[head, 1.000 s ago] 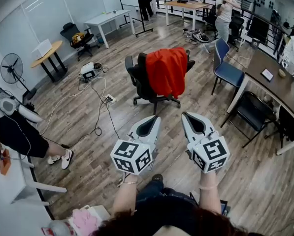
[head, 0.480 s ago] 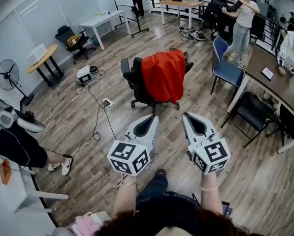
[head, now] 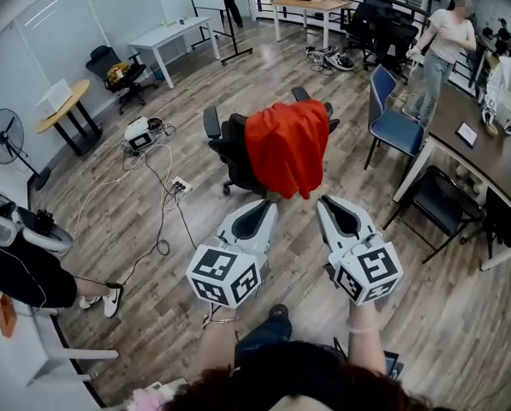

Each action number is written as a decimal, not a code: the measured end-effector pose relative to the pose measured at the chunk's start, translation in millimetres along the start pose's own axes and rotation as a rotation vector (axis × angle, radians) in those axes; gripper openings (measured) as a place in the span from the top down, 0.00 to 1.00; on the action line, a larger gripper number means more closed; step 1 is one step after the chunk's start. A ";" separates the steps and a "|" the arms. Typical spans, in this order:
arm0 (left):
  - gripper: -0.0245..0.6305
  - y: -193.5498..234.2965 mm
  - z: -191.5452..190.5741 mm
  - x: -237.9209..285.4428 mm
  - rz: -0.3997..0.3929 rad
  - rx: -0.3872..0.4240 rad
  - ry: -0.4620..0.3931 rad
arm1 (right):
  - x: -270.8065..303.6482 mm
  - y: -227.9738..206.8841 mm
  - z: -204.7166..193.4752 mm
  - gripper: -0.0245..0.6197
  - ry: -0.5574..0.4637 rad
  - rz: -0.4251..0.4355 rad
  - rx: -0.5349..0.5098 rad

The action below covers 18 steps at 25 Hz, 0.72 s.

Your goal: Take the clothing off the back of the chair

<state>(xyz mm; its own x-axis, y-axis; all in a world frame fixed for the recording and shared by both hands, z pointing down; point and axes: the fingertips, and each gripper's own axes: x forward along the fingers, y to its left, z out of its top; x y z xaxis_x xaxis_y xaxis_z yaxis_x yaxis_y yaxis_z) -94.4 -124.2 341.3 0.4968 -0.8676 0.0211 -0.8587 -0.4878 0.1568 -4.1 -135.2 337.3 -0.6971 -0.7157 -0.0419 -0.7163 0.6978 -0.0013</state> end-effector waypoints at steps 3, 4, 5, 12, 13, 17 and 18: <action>0.86 12.5 2.6 15.1 -0.027 -0.014 0.006 | 16.8 -9.1 1.3 0.92 -0.001 -0.009 0.005; 0.82 17.3 4.0 19.6 -0.035 -0.023 0.005 | 22.6 -11.4 2.1 0.92 0.000 -0.009 0.004; 0.82 22.2 5.5 23.7 -0.040 -0.031 0.002 | 28.2 -13.5 2.9 0.91 0.003 -0.010 0.001; 0.79 60.3 8.9 43.0 -0.057 -0.043 0.001 | 64.2 -26.0 2.4 0.87 0.010 -0.039 -0.007; 0.78 66.7 8.0 46.0 -0.057 -0.049 0.002 | 68.9 -28.5 1.5 0.86 0.011 -0.046 -0.008; 0.74 89.6 4.6 56.0 -0.059 -0.081 0.015 | 83.0 -36.4 -1.4 0.83 0.015 -0.074 -0.006; 0.72 94.3 4.0 58.6 -0.062 -0.089 0.019 | 86.3 -37.7 -1.5 0.82 0.017 -0.078 -0.006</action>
<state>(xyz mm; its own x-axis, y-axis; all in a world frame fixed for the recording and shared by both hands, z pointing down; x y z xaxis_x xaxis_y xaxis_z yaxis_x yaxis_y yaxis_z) -146.8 -221.4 353.3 0.5517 -0.8336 0.0275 -0.8121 -0.5293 0.2457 -37.3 -223.2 335.3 -0.6399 -0.7681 -0.0254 -0.7683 0.6401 0.0017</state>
